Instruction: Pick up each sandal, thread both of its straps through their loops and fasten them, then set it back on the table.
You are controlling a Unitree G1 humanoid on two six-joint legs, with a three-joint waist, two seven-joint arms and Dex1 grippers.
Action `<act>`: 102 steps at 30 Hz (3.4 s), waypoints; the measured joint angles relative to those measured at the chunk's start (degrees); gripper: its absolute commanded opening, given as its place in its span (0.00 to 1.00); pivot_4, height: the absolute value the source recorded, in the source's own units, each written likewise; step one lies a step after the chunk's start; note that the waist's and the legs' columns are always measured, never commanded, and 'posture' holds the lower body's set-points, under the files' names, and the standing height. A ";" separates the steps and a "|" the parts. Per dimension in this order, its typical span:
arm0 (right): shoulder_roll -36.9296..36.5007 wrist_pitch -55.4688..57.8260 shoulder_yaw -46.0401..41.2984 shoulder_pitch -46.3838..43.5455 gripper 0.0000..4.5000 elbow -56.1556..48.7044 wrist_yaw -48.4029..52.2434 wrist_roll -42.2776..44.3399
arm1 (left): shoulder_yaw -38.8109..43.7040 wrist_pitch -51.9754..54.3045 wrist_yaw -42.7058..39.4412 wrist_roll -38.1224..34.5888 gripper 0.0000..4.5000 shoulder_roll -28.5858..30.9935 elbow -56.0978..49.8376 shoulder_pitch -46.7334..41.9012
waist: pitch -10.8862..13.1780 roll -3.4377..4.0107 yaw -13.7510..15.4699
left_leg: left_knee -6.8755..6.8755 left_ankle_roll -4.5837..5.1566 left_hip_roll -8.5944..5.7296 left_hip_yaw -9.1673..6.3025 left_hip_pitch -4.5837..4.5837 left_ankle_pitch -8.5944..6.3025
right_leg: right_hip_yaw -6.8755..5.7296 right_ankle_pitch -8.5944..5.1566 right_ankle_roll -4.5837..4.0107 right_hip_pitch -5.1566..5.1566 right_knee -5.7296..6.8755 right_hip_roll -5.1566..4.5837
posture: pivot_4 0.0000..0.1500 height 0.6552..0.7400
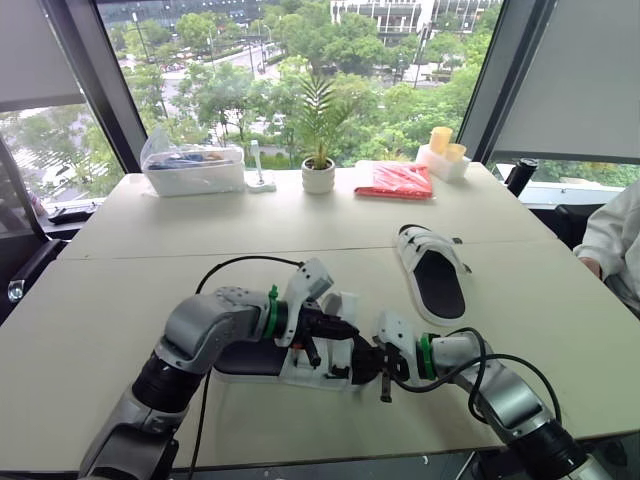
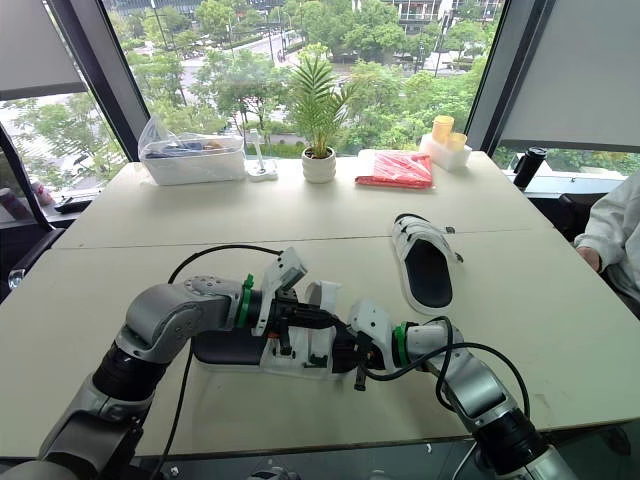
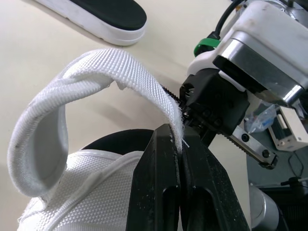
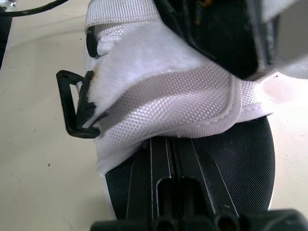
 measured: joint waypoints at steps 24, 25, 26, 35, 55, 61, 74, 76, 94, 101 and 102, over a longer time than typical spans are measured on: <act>0.23 -0.70 0.37 -0.23 0.00 0.47 -0.27 -0.05 | 2.14 1.00 2.10 -2.56 0.93 0.45 -3.04 3.60 | 0.00 0.00 -0.18 | 0.00 0.00 0.01 0.00 0.02 0.00 | 0.00 0.00 0.00 0.00 0.01 0.01 | 1.00 1.00; 0.22 -0.70 0.37 -0.23 0.00 0.46 -0.28 -0.05 | 2.21 1.00 2.24 -2.57 0.87 0.30 -3.01 3.65 | 0.00 0.00 -0.18 | 0.00 0.00 0.01 0.00 0.02 0.00 | 0.00 0.00 0.00 0.00 0.01 0.01 | 1.00 1.00; 0.22 -0.70 0.37 -0.21 0.00 0.44 -0.30 -0.05 | 2.36 1.05 2.31 -2.63 0.80 0.14 -2.99 3.74 | 0.00 0.00 -0.18 | 0.00 0.00 0.01 0.00 0.02 0.00 | 0.00 0.00 -0.01 0.00 0.01 0.01 | 1.00 1.00; 0.22 -0.69 0.32 0.26 0.00 0.00 -0.85 -0.05 | 4.87 1.78 1.59 -6.33 0.01 0.69 -2.47 3.93 | 0.00 0.00 -0.18 | 0.00 0.00 0.01 0.00 0.02 0.00 | 0.00 0.00 0.00 0.00 0.02 0.01 | 1.00 1.00; 0.22 -0.69 0.46 0.33 0.00 -0.09 -1.14 -0.05 | 7.52 9.42 7.62 -10.84 0.01 1.01 -2.90 5.19 | -0.02 0.01 -0.25 | 0.00 -0.01 0.01 0.01 0.04 0.00 | 0.01 0.00 -0.01 0.01 0.02 0.01 | 1.00 1.00; 0.19 -0.68 0.39 0.45 0.00 -0.12 -1.26 -0.06 | 2.96 -0.72 4.97 -5.77 0.01 2.92 -3.80 8.23 | -0.03 0.00 -0.09 | -0.01 -0.01 0.01 0.01 0.05 0.00 | 0.02 -0.01 -0.03 0.02 0.01 0.00 | 1.00 1.00; 0.14 -0.69 0.41 0.50 0.00 -0.02 -1.22 -0.09 | 6.10 -5.03 3.08 -6.71 0.01 -0.52 -2.08 9.67 | -0.03 -0.01 0.05 | 0.00 -0.01 0.01 0.00 0.04 0.00 | 0.01 -0.01 -0.03 0.02 0.01 -0.01 | 1.00 1.00; 0.14 -0.70 0.41 0.47 0.00 0.03 -1.22 -0.10 | 7.64 -3.46 3.90 -8.04 0.01 -1.65 -0.51 8.69 | -0.03 -0.01 0.05 | 0.02 0.00 0.01 0.01 0.04 0.01 | 0.01 0.00 -0.02 0.02 0.01 0.00 | 1.00 1.00; 0.14 -1.12 0.53 0.31 0.00 -0.01 -1.26 -0.41 | 14.56 8.91 6.60 -18.13 0.01 -4.74 2.57 5.16 | -0.03 -0.02 -0.07 | 0.02 -0.01 0.01 0.01 0.04 0.01 | 0.00 0.00 0.00 0.03 0.02 0.01 | 1.00 1.00; 0.13 -1.13 0.50 0.25 0.00 0.04 -1.19 -0.41 | 12.82 8.46 6.42 -17.19 0.01 -2.89 2.57 6.65 | -0.03 -0.02 -0.03 | 0.02 -0.01 0.01 0.00 0.04 0.01 | 0.00 0.00 -0.01 0.02 0.02 0.01 | 1.00 1.00; 0.11 -1.13 0.49 0.26 0.00 0.05 -1.17 -0.41 | 12.55 8.23 6.26 -17.03 0.01 -2.67 2.57 6.70 | -0.03 -0.02 0.00 | 0.02 -0.02 0.01 0.00 0.04 0.01 | 0.00 0.00 -0.01 0.03 0.02 0.01 | 1.00 1.00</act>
